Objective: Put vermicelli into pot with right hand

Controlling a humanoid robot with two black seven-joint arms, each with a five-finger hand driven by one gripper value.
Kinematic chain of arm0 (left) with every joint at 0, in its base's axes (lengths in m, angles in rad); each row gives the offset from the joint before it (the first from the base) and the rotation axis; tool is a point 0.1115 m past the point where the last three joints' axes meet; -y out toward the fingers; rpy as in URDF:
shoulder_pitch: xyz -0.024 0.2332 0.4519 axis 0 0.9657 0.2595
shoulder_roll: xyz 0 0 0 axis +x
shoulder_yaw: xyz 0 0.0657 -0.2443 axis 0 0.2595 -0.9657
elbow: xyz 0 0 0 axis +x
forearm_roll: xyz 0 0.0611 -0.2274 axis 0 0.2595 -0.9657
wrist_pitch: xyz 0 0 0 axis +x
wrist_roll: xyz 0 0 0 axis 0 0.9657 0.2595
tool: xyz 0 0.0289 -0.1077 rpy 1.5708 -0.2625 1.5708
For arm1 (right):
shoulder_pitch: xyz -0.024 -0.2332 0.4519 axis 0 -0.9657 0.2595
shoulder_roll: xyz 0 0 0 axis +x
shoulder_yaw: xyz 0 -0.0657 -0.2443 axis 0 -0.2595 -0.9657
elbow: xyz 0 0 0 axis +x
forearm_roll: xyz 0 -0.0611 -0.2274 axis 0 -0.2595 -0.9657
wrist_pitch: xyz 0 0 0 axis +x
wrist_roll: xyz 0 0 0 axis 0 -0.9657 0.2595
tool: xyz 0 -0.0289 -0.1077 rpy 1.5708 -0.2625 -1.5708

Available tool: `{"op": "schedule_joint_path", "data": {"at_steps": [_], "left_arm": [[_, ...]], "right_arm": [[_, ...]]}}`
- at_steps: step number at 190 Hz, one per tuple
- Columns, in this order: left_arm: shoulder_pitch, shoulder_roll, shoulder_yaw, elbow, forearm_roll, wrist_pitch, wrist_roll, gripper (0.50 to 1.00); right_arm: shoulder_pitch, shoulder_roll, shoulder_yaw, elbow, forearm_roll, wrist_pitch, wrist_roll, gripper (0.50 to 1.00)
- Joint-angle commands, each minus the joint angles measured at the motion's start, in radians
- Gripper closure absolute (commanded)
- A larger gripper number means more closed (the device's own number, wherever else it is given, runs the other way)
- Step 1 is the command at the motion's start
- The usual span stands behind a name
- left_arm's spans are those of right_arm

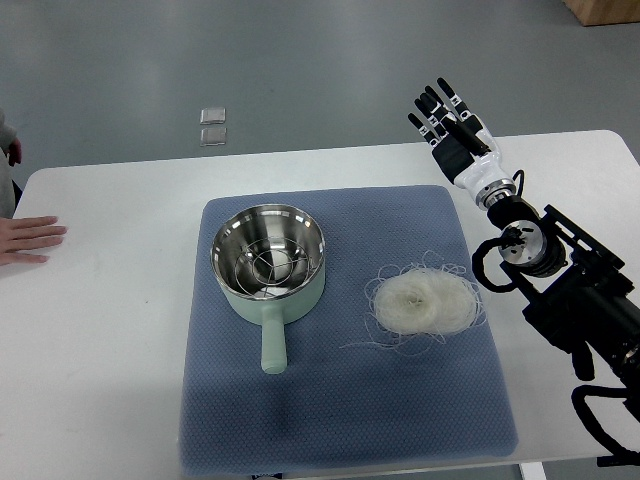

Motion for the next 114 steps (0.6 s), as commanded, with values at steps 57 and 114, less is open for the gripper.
{"op": "schedule_joint_path", "data": {"at_steps": [57,114], "left_arm": [[0.0,0.0,0.001,-0.001,0.0,0.0,0.0,0.5],[0.0,0.0,-0.004,-0.001,-0.001,0.0,0.0,0.5]], "right_arm": [[-0.005,-0.007,-0.001,0.0,0.0,0.002,0.0,0.57],[0.006,-0.055,-0.016,0.018,-0.011,0.022,-0.003,0.57]]}}
